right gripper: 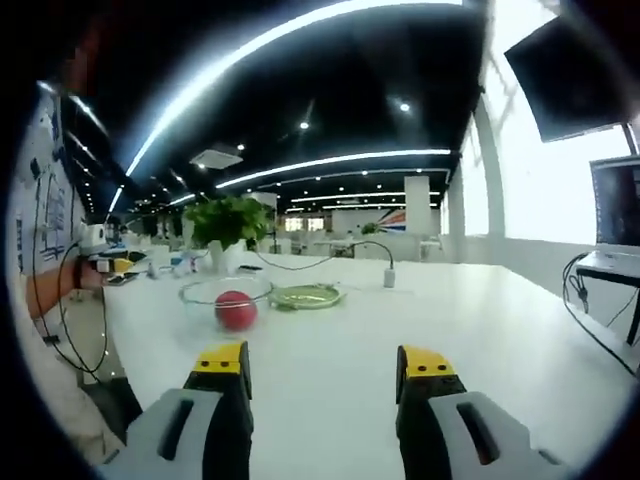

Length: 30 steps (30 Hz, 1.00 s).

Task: Open container latches remove lid place lid upside down on tabletop take tomato from container place on tabletop

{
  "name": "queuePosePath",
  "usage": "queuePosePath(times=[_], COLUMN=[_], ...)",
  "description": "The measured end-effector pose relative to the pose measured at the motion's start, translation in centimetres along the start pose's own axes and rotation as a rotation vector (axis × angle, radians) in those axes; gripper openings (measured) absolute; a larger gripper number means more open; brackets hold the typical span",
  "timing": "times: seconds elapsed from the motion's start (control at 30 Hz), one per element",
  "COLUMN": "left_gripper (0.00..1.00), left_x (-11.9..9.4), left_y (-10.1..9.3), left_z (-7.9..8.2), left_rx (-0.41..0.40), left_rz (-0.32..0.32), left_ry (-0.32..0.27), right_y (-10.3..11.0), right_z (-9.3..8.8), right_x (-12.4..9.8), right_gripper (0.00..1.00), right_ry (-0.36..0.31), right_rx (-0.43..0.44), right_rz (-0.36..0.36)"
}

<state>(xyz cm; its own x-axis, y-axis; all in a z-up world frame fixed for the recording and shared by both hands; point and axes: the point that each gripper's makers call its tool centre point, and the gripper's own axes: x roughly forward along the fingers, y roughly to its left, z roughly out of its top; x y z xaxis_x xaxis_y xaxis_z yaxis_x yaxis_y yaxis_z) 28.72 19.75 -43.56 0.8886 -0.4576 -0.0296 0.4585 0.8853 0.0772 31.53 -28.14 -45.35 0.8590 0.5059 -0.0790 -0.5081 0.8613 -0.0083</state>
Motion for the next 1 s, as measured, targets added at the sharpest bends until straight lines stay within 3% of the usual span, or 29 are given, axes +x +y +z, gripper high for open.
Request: queuePosePath(times=[0.33,0.5,0.8,1.0], left_gripper=[0.66,0.66,0.66,0.65], left_x=[0.4,0.8,2.0,3.4], left_y=[0.3,-0.1,0.5,-0.4], left_z=[2.4,3.6,5.8,6.6], left_rx=[0.067,0.075,0.145,0.203], left_rz=[-0.072,-0.146,-0.218,-0.279], left_ry=[0.020,0.016,0.056,0.086], right_y=[-0.1,0.7,1.6,3.2], right_z=[5.7,7.4,9.6,10.8], right_x=[0.8,1.6,3.2,4.6], right_gripper=[0.53,0.52,0.51,0.50], right_ry=[-0.025,0.010,0.064,0.105], right_rx=[-0.101,-0.158,-0.260,-0.281], right_rz=[0.084,0.147,0.240,0.332])
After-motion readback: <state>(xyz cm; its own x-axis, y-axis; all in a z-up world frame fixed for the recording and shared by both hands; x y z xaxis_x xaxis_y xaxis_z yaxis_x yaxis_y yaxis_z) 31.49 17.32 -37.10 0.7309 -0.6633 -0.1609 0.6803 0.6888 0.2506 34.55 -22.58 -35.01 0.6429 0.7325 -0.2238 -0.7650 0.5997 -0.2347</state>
